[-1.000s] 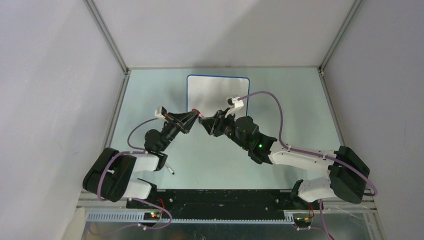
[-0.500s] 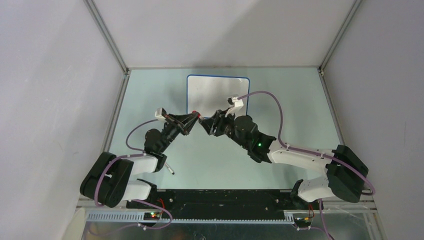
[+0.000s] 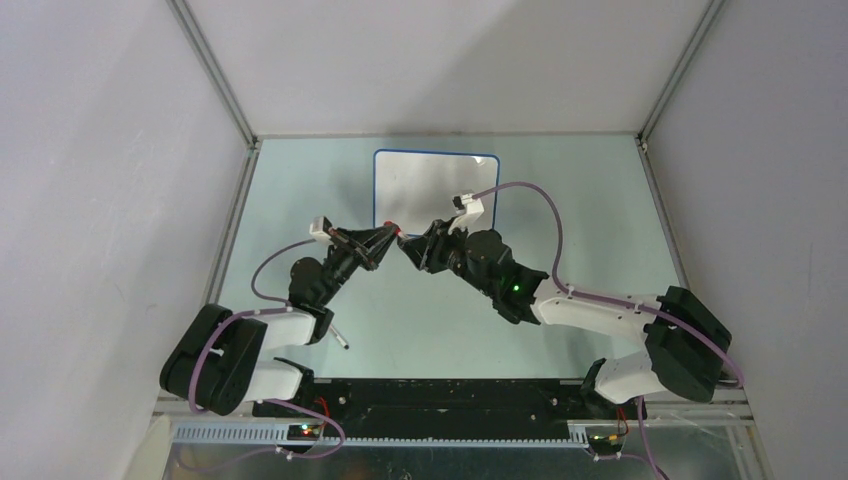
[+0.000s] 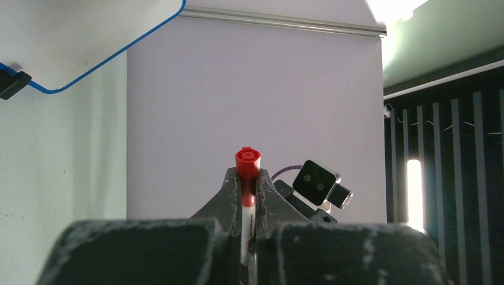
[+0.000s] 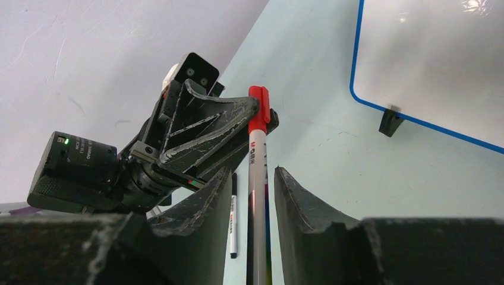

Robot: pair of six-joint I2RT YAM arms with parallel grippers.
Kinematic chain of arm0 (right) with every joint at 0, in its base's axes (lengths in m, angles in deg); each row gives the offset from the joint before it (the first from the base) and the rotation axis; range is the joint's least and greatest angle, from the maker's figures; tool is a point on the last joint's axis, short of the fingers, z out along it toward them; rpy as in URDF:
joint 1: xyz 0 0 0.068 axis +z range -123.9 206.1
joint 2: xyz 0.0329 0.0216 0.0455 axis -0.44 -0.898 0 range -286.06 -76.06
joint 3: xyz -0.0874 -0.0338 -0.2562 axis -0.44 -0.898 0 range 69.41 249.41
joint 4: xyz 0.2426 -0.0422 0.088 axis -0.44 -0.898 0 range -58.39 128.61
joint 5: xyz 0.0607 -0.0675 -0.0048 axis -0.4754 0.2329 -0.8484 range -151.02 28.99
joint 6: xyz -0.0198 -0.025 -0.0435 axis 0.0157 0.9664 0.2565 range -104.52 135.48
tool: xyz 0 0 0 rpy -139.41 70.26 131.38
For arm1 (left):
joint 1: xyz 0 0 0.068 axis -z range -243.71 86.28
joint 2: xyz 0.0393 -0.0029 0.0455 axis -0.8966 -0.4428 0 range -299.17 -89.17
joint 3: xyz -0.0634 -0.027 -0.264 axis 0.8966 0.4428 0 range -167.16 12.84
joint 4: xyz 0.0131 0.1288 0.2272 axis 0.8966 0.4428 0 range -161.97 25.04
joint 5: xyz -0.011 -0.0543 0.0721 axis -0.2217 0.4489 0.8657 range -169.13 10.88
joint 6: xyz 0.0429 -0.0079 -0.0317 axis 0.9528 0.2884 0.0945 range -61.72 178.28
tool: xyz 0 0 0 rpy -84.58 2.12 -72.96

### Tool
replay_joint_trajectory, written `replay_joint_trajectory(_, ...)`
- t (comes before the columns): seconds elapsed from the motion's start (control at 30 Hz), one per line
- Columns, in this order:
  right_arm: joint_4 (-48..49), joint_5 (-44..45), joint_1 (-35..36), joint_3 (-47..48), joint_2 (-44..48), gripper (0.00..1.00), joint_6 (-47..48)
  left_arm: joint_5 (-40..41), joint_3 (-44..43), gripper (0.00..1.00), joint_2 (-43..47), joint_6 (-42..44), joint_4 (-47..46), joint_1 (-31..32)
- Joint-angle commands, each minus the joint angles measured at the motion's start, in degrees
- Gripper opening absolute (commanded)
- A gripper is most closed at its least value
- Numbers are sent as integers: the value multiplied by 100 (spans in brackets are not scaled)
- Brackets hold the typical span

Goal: Write a sentence on the whiteboard
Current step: Open the whiteboard marker at the center of the board.

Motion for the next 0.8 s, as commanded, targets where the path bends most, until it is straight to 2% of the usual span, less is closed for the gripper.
replay_joint_trajectory(0.0,349,-14,-24,235,-67,37,-85,-7,64,0,165,168,-105,60)
replay_joint_trajectory(0.1,378,5,-29,232,-61,37,-100,8,91,0,167,164,-124,59)
replay_joint_trajectory(0.17,386,2,-47,235,-53,28,-98,17,100,0,167,160,-133,58)
replay_joint_trajectory(0.27,375,9,-58,235,-31,24,-103,11,112,0,154,149,-167,60)
replay_joint_trajectory(0.33,353,4,-60,237,-13,13,-92,16,119,0,145,132,-189,58)
replay_joint_trajectory(0.37,325,-1,-57,236,-5,3,-89,19,119,0,135,126,-189,58)
replay_joint_trajectory(0.4,304,-2,-60,236,7,0,-82,20,121,0,132,118,-204,63)
replay_joint_trajectory(0.6,45,13,-40,203,201,0,-40,15,148,0,52,57,-320,-31)
replay_joint_trajectory(0.77,-44,29,-36,-447,969,0,23,-335,235,0,-101,-27,-522,-710)
